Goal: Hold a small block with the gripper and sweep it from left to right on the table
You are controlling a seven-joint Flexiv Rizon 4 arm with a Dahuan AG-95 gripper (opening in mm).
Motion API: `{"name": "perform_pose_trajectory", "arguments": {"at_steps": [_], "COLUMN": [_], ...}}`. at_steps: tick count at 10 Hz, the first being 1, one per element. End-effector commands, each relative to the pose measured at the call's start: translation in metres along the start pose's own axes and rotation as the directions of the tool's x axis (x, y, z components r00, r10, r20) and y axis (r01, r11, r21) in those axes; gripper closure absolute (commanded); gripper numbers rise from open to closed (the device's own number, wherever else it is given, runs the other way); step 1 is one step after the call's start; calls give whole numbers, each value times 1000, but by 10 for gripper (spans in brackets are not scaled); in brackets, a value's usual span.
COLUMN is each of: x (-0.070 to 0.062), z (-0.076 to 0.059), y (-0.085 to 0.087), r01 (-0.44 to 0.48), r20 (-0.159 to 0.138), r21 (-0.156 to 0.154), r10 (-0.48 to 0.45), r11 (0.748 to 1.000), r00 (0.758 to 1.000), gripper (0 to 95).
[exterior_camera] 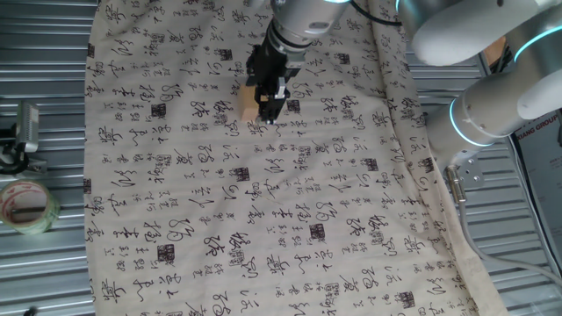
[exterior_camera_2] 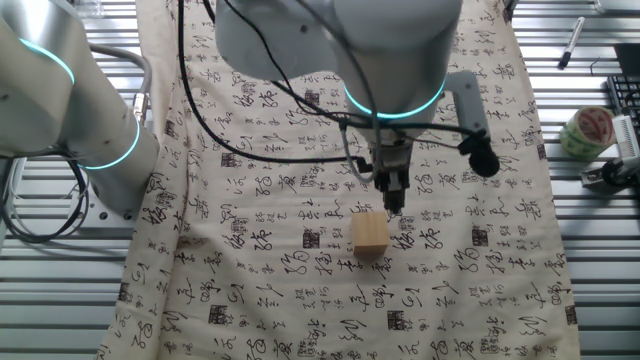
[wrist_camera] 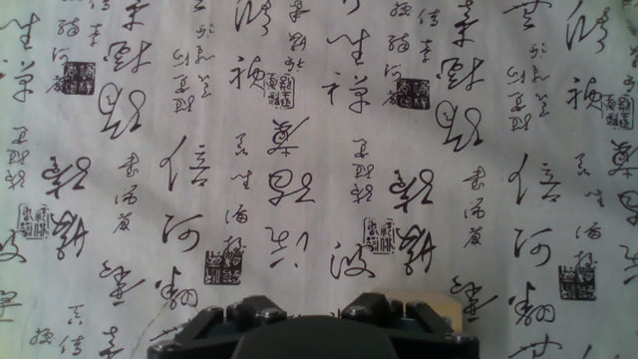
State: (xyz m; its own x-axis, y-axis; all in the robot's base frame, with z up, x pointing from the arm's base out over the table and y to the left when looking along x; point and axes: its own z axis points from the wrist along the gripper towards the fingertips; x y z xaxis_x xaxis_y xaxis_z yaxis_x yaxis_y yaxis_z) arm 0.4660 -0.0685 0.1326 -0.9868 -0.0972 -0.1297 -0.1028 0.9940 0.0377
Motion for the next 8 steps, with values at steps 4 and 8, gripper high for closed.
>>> {"name": "perform_pose_trajectory", "arguments": {"at_steps": [4, 8], "x": [12, 13], "z": [5, 8], "y": [-12, -14], "r01": [17, -57], "r20": [18, 19], "r21": [-7, -30], "r10": [-17, 58], "r11": [1000, 998], "r00": [1000, 998], "gripper": [190, 190]}}
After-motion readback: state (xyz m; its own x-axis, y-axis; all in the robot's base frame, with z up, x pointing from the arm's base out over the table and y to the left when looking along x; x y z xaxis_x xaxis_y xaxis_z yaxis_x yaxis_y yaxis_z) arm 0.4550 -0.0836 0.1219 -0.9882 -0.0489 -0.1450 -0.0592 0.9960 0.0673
